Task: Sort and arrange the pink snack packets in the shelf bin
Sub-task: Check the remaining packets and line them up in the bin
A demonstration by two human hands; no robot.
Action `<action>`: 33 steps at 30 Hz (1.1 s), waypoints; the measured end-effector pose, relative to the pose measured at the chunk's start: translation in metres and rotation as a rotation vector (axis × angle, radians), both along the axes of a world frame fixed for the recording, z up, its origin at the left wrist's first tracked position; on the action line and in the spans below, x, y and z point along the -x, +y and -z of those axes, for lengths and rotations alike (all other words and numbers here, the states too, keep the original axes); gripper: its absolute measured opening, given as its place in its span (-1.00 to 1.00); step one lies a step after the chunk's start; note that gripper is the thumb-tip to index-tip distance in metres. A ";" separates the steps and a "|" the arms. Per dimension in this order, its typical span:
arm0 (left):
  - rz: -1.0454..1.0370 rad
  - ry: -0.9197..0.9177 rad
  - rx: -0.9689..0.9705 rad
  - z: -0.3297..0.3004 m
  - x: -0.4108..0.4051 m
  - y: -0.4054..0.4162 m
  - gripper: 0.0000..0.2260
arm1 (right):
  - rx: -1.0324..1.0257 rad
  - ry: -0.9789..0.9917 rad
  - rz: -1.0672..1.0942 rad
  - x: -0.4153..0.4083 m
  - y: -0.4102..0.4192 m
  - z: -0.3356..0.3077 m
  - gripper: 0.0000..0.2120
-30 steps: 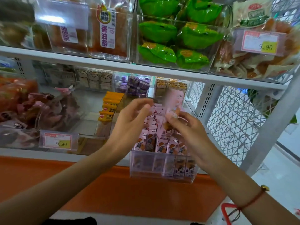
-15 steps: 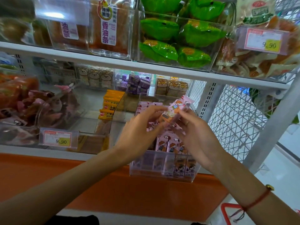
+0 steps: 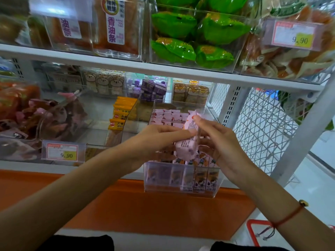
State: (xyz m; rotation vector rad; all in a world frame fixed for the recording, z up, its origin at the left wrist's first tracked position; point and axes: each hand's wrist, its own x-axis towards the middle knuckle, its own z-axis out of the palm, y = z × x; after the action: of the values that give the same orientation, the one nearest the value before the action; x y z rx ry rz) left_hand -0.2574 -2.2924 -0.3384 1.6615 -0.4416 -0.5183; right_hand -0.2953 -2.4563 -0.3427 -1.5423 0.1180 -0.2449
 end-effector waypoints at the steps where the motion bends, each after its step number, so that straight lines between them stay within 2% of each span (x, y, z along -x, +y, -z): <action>1: 0.009 0.019 -0.015 0.000 -0.001 0.000 -0.58 | 0.003 0.017 0.005 -0.001 0.000 0.001 -0.50; 4: 0.031 0.033 -0.024 0.002 -0.001 0.000 -0.56 | -0.018 0.049 0.022 -0.002 0.000 0.002 -0.56; 7: 0.102 0.030 -0.059 0.002 0.000 0.001 -0.70 | -0.002 0.045 0.064 -0.003 -0.001 0.002 -0.51; 14: 0.115 0.077 -0.035 0.004 -0.001 -0.003 -0.80 | 0.160 -0.051 0.154 0.001 0.001 0.001 -0.61; 16: 0.067 -0.036 -0.015 0.005 0.000 -0.003 -0.90 | 0.190 -0.090 0.120 0.002 0.001 -0.001 -0.67; 18: -0.079 -0.314 -0.001 0.007 -0.002 -0.001 -0.79 | 0.193 -0.123 0.025 0.002 0.000 -0.003 -0.71; 20: -0.258 -0.664 -0.032 0.009 -0.004 0.002 -0.68 | 0.170 -0.160 -0.088 0.003 -0.002 -0.005 -0.63; 23: -0.395 -1.019 -0.141 0.009 -0.005 0.007 -0.69 | 0.178 -0.157 -0.159 0.005 0.001 -0.005 -0.34; 25: -0.416 -1.204 -0.205 0.010 -0.006 0.007 -0.71 | 0.154 -0.153 -0.138 0.006 0.005 -0.003 -0.37; 28: -0.356 -1.309 -0.253 0.010 -0.006 0.006 -0.61 | 0.100 -0.182 -0.092 0.005 0.002 -0.003 -0.59; 31: -0.336 -1.195 -0.277 0.007 -0.005 0.005 -0.43 | 0.027 -0.204 -0.132 0.005 -0.007 -0.003 -0.61; 33: -0.345 -1.151 -0.263 0.006 -0.005 0.007 -0.51 | 0.022 -0.233 -0.157 0.005 -0.009 -0.003 -0.61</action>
State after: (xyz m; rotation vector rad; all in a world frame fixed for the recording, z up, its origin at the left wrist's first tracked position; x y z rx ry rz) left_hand -0.2519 -2.2859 -0.3443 2.1240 -0.9019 0.7333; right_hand -0.3006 -2.4655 -0.3395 -1.5248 -0.1887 -0.2997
